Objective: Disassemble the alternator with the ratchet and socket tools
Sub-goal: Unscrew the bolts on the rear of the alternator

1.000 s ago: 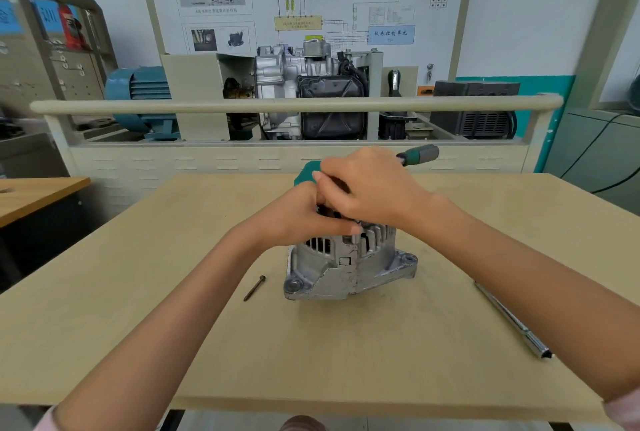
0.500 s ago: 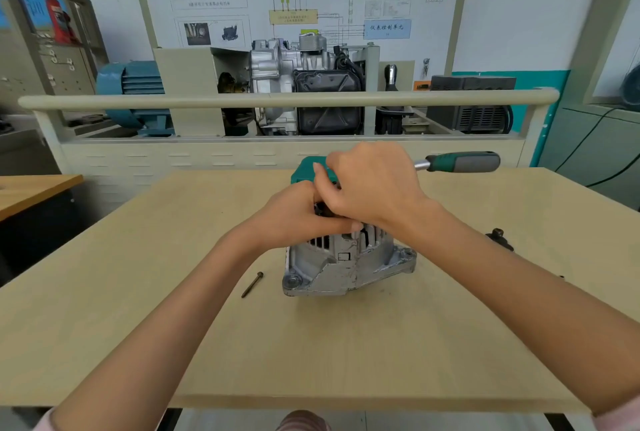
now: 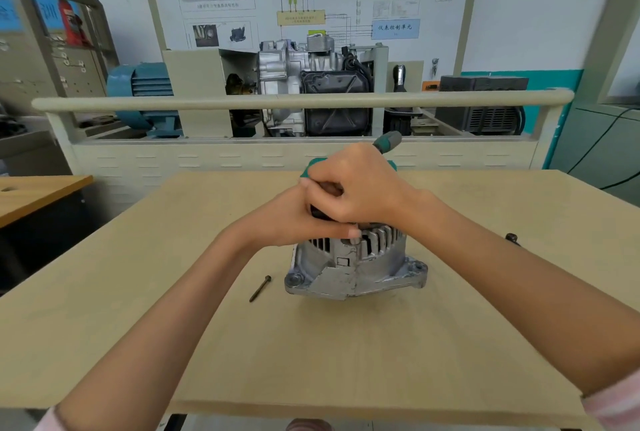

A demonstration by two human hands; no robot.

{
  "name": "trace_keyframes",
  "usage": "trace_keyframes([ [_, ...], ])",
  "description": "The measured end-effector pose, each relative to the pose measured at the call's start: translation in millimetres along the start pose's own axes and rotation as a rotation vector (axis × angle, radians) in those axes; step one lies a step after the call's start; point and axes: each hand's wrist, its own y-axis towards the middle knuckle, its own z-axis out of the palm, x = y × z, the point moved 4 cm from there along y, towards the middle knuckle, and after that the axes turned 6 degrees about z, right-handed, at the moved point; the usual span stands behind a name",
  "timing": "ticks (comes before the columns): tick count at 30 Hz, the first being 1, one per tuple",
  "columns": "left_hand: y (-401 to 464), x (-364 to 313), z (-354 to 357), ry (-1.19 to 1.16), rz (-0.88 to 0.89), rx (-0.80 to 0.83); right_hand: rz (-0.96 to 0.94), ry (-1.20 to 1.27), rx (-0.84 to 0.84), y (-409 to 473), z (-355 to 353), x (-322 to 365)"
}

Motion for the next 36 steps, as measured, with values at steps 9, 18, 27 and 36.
trace_keyframes([
  [9, -2, 0, 3, 0.112, -0.073, -0.101, 0.379, -0.541, 0.086, -5, -1, 3],
  [18, -1, -2, 9, 0.232, -0.099, -0.094, 0.515, -0.632, 0.18, -4, -4, -3],
  [27, 1, -4, 8, 0.103, -0.039, 0.003, 0.157, -0.143, 0.206, -9, -12, -13],
  [36, 1, -6, 12, 0.252, -0.094, -0.153, 0.691, -0.629, 0.188, -9, -6, -21],
])
